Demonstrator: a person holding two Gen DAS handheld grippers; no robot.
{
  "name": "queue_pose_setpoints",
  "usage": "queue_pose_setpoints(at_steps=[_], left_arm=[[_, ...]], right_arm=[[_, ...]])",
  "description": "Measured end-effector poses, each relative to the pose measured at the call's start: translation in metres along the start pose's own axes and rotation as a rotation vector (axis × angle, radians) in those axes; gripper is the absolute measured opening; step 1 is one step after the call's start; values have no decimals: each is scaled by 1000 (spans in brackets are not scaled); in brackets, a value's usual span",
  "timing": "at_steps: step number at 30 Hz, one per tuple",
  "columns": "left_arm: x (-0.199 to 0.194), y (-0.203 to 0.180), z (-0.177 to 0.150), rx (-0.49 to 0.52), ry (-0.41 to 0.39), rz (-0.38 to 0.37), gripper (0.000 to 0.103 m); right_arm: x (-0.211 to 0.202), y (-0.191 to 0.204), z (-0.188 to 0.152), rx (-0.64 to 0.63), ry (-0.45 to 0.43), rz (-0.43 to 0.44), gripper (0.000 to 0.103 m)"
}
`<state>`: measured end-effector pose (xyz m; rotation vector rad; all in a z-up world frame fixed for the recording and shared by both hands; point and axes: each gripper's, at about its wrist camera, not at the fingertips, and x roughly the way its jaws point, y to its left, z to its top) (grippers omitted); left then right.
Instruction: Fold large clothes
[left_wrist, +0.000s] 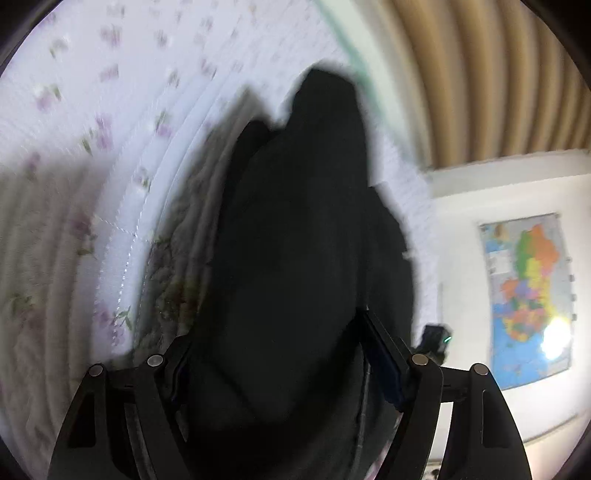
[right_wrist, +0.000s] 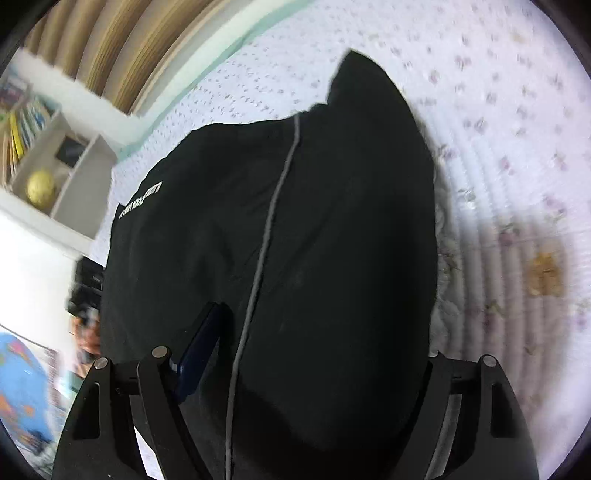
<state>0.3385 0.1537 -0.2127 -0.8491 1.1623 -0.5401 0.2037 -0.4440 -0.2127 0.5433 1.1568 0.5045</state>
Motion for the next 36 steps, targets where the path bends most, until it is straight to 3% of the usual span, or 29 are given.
queue_pose_setpoints(at_steps=[6,9,12,18,23,27,32,36], left_arm=[[3,0,-1,23,-32,-23,76],[-2,-10,-14,68,-61,-17,51],[-14,-24,-21,116,-111,-21,40],[-46,-76,-52,120,-202,-114,37],[-82,-131,-96,214,-219,-98,37],[-122,-172,-142,274,-241,-89,37],[-171,-178,-199,287,-245,-126,37],[-176,-171,-238,274,-217,-125,37]], right_arm=[[12,-2,3,-12,-29,22,82],[8,5,1,-36,-61,17,69],[0,15,1,-37,-87,12,53],[-44,54,-9,-62,-152,62,38],[-93,111,-40,-115,-201,81,36],[-92,126,-46,-147,-231,54,36],[-98,122,-56,-163,-229,33,36],[-121,131,-78,-176,-199,-3,36]])
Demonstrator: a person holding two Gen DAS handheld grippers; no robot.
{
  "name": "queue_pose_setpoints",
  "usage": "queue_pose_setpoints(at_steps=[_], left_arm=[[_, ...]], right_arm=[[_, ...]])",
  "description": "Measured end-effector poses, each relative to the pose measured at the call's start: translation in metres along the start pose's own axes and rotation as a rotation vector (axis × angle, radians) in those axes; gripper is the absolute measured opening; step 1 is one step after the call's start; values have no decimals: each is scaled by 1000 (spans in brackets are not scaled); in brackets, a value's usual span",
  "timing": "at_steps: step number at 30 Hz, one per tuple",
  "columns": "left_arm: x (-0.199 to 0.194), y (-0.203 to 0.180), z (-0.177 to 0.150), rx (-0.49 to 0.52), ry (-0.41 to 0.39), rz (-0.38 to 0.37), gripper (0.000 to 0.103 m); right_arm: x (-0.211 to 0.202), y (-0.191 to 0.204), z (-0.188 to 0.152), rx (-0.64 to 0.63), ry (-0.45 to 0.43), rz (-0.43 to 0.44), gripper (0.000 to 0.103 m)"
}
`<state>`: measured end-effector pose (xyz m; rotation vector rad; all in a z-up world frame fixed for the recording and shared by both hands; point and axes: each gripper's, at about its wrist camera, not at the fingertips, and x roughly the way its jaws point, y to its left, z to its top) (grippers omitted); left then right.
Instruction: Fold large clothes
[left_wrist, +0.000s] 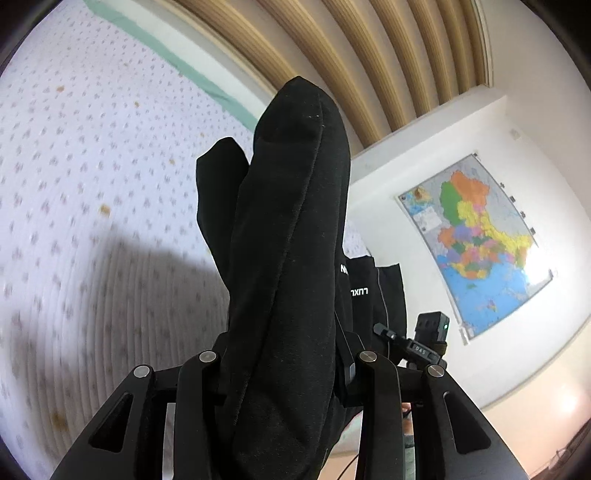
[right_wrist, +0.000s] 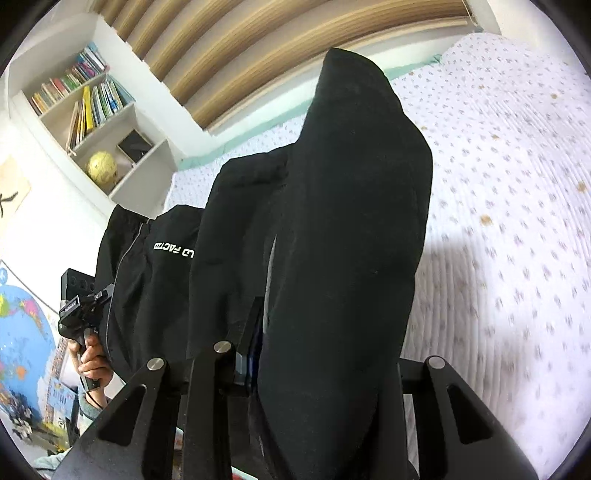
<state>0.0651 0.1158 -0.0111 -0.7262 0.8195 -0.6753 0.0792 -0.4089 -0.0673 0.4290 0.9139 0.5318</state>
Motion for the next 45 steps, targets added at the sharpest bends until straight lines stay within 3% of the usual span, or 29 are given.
queue_pose_setpoints(at_steps=[7,11,15,16,18,21,25,26,29,33,38,43,45], left_arm=[[22,72,-45,-115,81,37,37],[24,133,-52,-240,78,32,39],[18,181,-62,-318,90,92,48],[16,190,-63,-335,85,72,48],[13,203,-66,-369,75,20,48],[5,206,-65,-357,58,30,48],[-21,182,-56,-224,34,172,48],[-29,170,-53,-175,24,229,47],[-50,128,-43,-45,-24,368,47],[-67,65,-36,122,-100,483,47],[-84,-24,-27,259,-232,490,47],[-93,-108,-28,407,-346,541,48],[-87,-133,-33,459,-361,587,58]], right_arm=[[19,-34,-13,77,99,-59,36],[35,-61,-15,152,100,-82,37],[41,-97,-29,254,105,-44,47],[43,-104,-33,268,107,-44,47],[43,-123,-43,297,106,-44,58],[33,-146,-56,334,98,-44,68],[11,-143,-54,319,102,-92,68],[-2,-135,-48,273,94,-189,71],[-32,-104,-30,174,40,-342,73],[-69,-60,-15,118,-52,-320,73],[-94,26,2,25,-161,-267,73],[-125,111,14,-78,-291,-260,90],[-136,140,14,-119,-339,-263,91]])
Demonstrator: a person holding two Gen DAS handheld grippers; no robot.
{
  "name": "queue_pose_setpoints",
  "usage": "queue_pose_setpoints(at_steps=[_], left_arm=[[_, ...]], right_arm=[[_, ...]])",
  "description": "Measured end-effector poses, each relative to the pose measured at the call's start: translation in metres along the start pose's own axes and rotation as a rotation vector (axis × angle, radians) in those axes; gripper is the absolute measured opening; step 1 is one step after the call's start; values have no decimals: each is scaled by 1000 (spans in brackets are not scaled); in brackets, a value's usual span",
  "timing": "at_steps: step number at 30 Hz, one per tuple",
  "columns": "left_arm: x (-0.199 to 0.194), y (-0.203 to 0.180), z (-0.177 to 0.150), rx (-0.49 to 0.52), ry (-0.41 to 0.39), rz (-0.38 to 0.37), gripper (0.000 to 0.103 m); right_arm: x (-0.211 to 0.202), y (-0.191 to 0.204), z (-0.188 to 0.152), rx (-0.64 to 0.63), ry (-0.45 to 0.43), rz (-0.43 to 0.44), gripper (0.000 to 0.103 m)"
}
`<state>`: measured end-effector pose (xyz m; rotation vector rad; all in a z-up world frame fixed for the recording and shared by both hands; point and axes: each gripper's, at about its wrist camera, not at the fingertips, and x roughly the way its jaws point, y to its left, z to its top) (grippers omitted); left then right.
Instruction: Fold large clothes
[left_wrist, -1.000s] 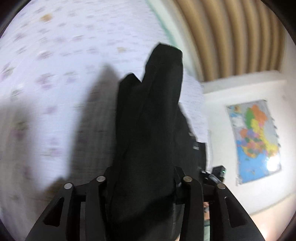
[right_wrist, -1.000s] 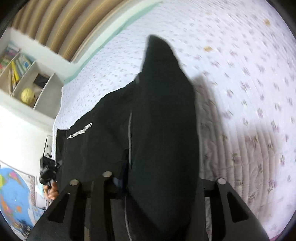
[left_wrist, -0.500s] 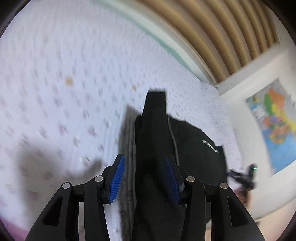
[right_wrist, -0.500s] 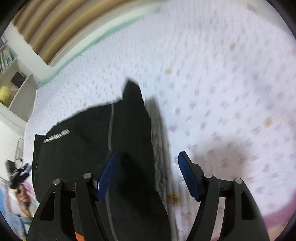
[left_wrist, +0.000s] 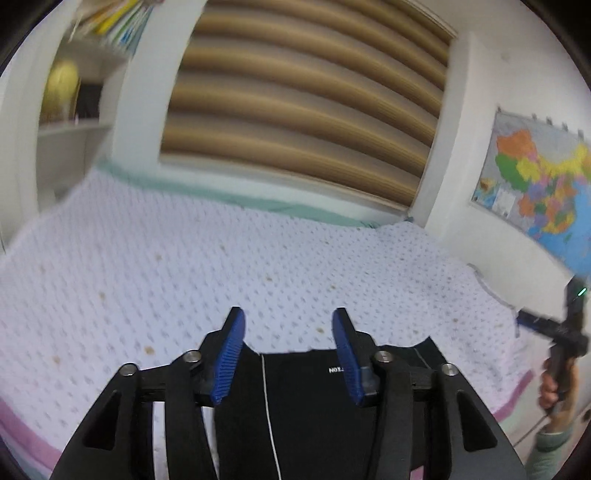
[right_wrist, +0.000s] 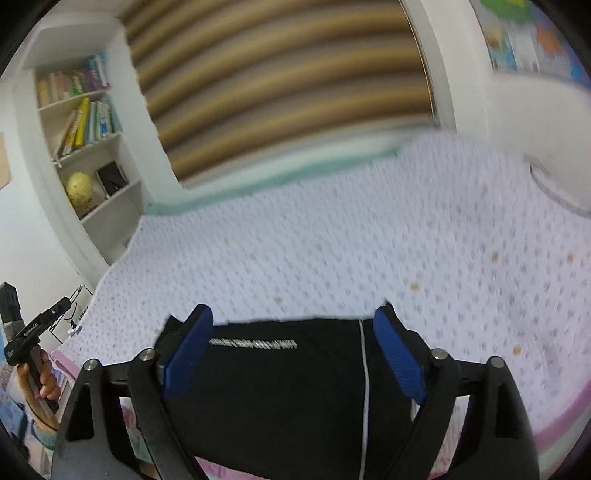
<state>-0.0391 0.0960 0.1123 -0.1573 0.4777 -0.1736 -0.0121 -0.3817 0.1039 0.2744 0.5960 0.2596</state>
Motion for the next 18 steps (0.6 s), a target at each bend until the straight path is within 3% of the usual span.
queue_pose_setpoints(at_steps=[3,7,9,11,18], left_arm=[[-5,-28,4,35,-3,24,65],[-6,-57,-6,88,-16,120,65],[-3,-66,-14,106,-10,161,71],[1,-74,-21,128,-5,184,76],[16,-95,-56,215,18,304,78]], right_arm=[[-17,30,1,-41,-41,20,93],[-25,62,-12,-89,-53,0,95],[-23,73,-22,-110,-42,-13,95],[-17,80,-35,-121,-25,-20,95],[15,79,-72,-115,42,-48,95]])
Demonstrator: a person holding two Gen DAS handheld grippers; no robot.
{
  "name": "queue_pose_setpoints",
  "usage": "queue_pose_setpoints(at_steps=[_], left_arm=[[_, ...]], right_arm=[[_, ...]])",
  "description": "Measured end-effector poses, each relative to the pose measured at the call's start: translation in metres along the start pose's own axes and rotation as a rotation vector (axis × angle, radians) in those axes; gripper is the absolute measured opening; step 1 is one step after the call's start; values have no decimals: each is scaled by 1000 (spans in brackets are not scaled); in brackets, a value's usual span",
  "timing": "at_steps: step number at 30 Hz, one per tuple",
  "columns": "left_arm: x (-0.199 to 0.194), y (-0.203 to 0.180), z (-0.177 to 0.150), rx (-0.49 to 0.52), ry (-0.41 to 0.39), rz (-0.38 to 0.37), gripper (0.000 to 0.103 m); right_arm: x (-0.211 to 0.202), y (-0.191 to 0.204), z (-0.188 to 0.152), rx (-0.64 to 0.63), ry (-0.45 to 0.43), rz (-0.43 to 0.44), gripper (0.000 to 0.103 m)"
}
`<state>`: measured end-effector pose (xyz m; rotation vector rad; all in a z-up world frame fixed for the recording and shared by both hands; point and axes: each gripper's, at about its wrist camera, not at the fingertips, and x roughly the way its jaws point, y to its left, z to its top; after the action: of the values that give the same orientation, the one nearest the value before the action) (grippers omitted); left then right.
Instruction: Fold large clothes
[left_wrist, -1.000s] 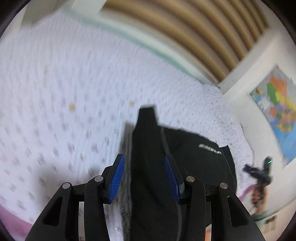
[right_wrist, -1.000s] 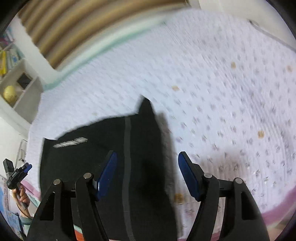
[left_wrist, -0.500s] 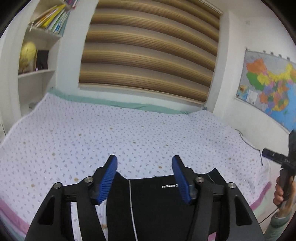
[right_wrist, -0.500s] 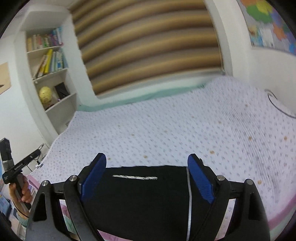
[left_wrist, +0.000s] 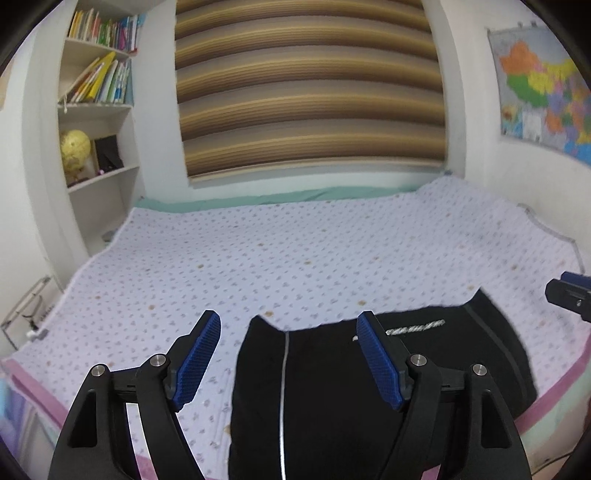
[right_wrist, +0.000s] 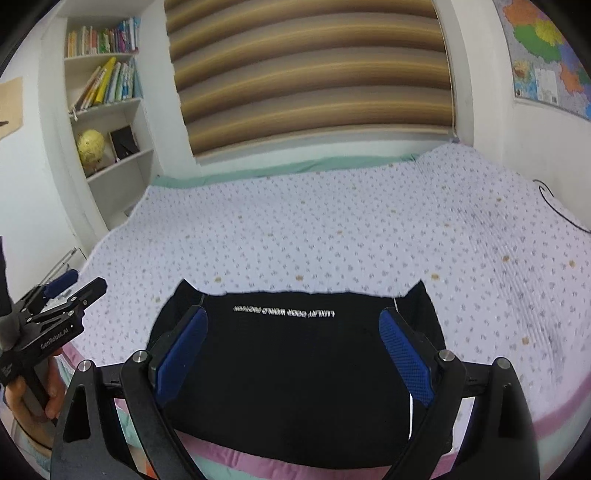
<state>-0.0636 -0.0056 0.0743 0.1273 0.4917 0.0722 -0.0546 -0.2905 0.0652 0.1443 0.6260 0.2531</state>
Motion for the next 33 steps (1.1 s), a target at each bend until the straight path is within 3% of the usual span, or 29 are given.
queue_pose_setpoints(at_steps=[6,10,18,33], left_arm=[[5,-5,-25,-26,32,-53,78],[16,-10,-41,-14,52,14,78],[33,-9,-54,-32,106,32,78],[52,-16,-66,-5,171,-2,78]], right_arm=[[30,0,-19,5,69,-27,95],[45,0,-29,8,110,-28,95],[66,10,-41,-5,164,-28,95],[92,18,-56,-13,229,-40,95]])
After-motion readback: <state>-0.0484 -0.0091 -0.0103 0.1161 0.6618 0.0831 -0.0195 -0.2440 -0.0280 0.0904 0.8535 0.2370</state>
